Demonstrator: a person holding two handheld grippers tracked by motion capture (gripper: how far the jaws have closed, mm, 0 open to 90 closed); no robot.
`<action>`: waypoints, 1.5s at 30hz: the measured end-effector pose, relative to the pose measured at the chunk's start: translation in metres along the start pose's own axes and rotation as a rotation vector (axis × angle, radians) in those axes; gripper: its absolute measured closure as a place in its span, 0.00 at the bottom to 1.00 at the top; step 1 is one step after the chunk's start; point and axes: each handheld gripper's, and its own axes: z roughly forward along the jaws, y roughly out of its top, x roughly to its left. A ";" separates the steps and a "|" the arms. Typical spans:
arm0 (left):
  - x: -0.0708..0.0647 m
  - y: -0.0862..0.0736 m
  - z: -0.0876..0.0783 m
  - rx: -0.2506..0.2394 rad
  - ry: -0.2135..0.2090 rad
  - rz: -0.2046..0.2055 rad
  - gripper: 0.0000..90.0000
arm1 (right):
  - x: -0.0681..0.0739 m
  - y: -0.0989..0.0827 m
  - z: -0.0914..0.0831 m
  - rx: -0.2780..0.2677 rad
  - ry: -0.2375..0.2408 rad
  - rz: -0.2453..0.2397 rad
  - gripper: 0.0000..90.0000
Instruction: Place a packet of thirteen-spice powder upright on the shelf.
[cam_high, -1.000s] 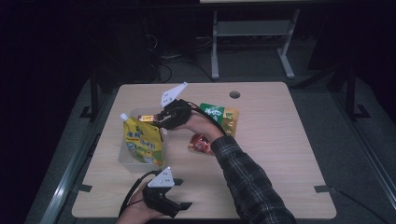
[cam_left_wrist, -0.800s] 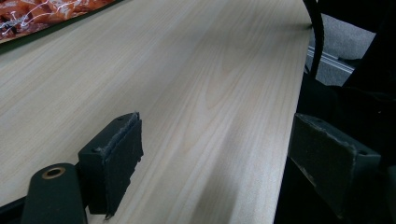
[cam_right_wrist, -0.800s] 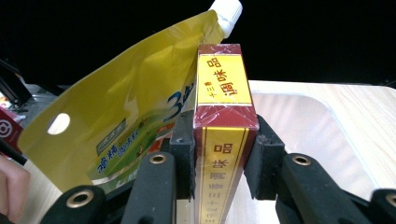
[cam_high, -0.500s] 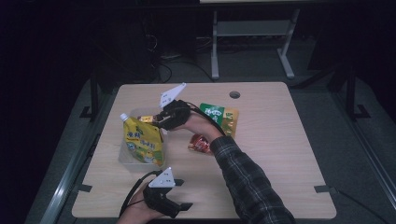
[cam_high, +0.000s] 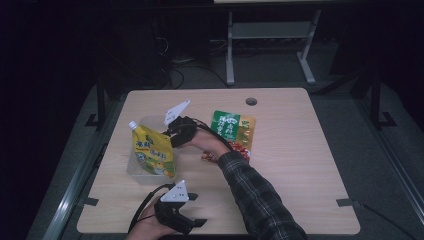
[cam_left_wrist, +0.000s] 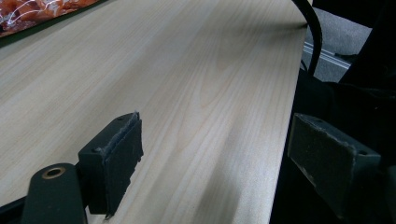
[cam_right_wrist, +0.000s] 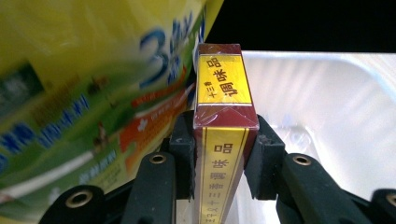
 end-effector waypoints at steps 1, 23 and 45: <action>0.000 0.000 0.000 0.001 0.000 0.001 0.19 | 0.000 -0.002 0.001 0.000 -0.004 -0.002 0.74; 0.005 -0.004 0.003 0.000 -0.008 -0.015 0.19 | 0.006 -0.053 -0.085 0.031 -0.247 0.216 0.60; 0.005 -0.005 0.001 -0.034 -0.005 -0.029 0.20 | -0.065 -0.127 -0.110 0.074 -0.690 0.548 1.00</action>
